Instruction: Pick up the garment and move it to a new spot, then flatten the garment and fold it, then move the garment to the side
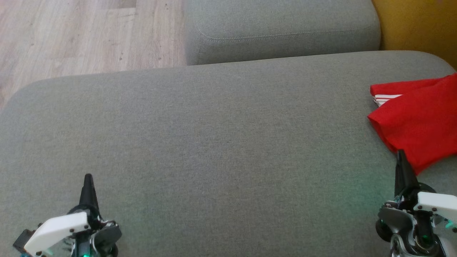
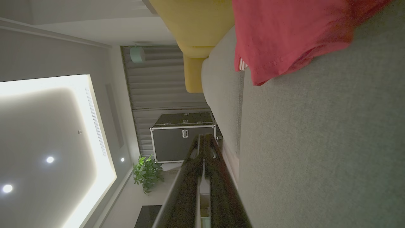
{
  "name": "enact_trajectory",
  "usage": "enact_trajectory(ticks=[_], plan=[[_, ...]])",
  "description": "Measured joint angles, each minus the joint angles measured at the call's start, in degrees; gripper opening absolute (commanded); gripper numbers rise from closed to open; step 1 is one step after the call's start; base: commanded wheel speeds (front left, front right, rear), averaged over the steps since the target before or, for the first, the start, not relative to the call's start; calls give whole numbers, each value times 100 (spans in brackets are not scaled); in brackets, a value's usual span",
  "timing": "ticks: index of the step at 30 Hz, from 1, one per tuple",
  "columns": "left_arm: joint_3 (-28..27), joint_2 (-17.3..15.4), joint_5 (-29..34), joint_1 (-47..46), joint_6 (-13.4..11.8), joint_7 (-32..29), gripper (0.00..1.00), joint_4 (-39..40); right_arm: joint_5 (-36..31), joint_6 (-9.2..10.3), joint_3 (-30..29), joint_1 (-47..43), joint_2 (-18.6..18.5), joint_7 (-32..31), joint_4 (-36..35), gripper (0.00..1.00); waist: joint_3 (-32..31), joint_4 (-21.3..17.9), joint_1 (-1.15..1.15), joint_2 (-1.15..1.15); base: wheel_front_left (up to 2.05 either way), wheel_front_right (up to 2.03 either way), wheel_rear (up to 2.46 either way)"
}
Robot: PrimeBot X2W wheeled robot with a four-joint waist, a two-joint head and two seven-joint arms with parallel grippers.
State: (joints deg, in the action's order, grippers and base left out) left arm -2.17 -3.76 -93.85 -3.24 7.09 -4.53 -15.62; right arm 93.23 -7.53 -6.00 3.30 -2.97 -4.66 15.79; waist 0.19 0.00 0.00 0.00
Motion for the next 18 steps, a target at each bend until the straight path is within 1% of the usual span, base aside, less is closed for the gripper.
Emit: enact_trajectory(ticks=[18], plan=[[-67, 23, 5, 0, 0, -45, 0, 0, -1, 0, -26, 0, 1, -47, 0, 0, -1, 0, 0, 0, 0, 0, 0]])
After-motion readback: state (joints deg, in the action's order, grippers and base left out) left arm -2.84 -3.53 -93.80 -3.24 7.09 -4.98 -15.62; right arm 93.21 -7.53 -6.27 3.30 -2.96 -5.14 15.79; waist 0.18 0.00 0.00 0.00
